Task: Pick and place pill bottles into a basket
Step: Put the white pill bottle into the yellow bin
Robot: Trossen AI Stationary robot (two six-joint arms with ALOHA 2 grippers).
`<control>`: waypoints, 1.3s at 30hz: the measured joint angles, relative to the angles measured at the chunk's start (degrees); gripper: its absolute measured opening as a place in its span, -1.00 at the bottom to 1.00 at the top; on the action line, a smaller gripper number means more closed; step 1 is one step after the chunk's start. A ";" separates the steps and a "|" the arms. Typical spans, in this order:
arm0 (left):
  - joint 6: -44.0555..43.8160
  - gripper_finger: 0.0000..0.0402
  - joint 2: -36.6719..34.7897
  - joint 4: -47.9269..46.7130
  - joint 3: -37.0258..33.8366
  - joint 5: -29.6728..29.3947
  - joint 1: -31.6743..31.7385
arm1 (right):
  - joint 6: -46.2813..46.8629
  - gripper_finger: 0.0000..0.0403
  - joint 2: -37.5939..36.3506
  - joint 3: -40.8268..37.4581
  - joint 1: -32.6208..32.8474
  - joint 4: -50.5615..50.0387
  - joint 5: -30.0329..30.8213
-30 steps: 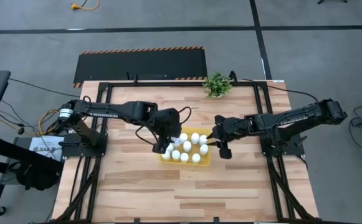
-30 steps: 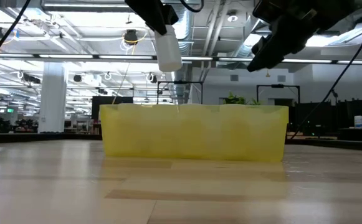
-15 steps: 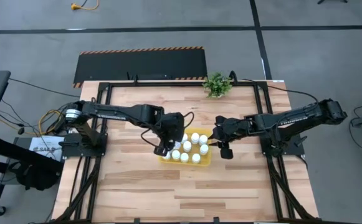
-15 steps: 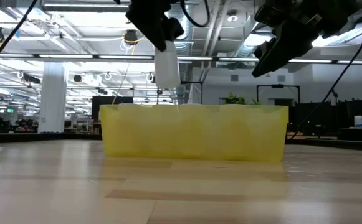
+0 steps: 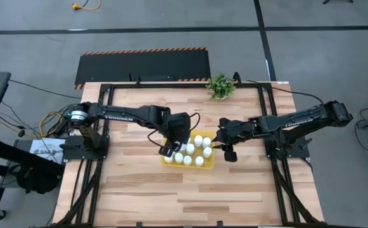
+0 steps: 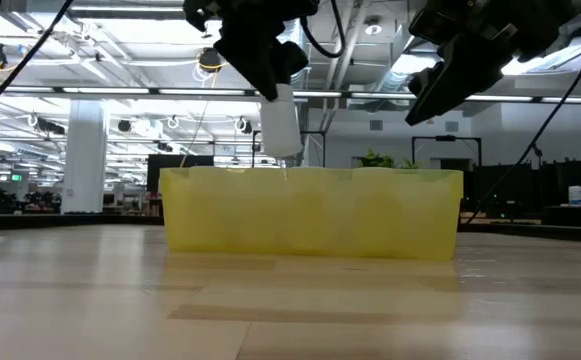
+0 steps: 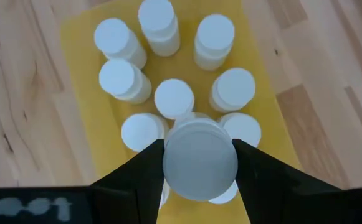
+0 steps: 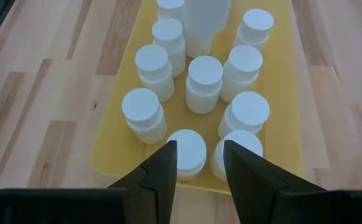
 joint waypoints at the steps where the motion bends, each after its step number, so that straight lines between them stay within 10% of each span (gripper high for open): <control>1: 0.26 -0.18 0.35 -0.06 0.02 0.00 0.16 | 0.00 -0.38 -0.02 -0.02 0.00 -0.07 0.00; 39: 7.25 -0.18 3.53 0.01 -0.83 -1.71 -0.16 | 0.04 -0.38 0.00 -0.02 -0.02 -1.17 0.00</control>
